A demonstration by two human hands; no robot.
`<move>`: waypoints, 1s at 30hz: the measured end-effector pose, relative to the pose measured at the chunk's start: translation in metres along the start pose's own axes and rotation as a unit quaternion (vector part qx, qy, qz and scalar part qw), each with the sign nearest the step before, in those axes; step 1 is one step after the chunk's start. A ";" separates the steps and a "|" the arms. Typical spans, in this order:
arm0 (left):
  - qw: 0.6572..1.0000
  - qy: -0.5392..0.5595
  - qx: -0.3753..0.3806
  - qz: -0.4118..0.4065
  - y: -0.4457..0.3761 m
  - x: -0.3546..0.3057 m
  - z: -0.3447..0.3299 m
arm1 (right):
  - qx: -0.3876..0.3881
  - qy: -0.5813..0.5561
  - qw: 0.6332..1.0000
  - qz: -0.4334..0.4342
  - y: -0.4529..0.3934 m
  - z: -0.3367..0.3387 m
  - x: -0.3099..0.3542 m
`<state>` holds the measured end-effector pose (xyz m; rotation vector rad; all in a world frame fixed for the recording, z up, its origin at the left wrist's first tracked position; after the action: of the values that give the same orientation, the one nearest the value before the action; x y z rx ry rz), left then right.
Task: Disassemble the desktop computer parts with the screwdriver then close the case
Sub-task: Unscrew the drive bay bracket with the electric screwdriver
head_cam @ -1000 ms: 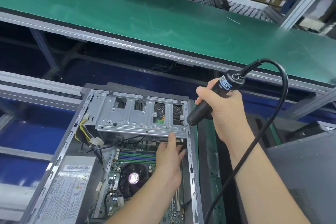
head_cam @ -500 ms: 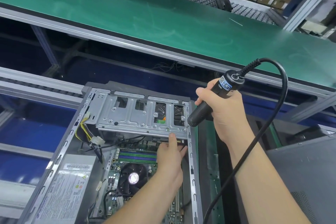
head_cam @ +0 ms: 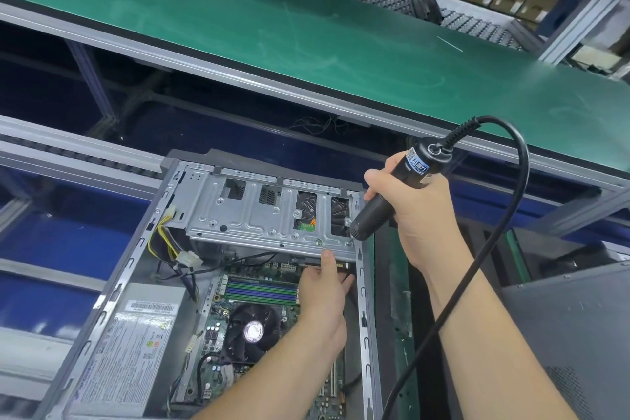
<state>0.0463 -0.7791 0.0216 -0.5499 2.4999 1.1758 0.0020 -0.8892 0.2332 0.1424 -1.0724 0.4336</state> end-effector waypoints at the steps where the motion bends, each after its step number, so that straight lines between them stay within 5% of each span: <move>1: 1.000 0.001 0.002 0.000 0.000 0.000 0.000 | 0.000 -0.001 1.000 0.001 0.000 0.000 0.000; 30: 0.999 -0.028 -0.029 0.005 0.001 0.000 0.003 | 0.040 0.025 0.999 0.023 -0.008 -0.013 -0.008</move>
<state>0.0459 -0.7764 0.0203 -0.5132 2.4297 1.2541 0.0125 -0.8946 0.2205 0.1777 -1.0118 0.5207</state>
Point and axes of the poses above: each hand's wrist, its own y-axis away from the middle knuckle, its own z-axis out of the back of the hand, x = y × z, the point moved 9 cm from there along -y, towards the middle knuckle, and after that the axes turned 15 degrees about y, right-handed, at the moved point
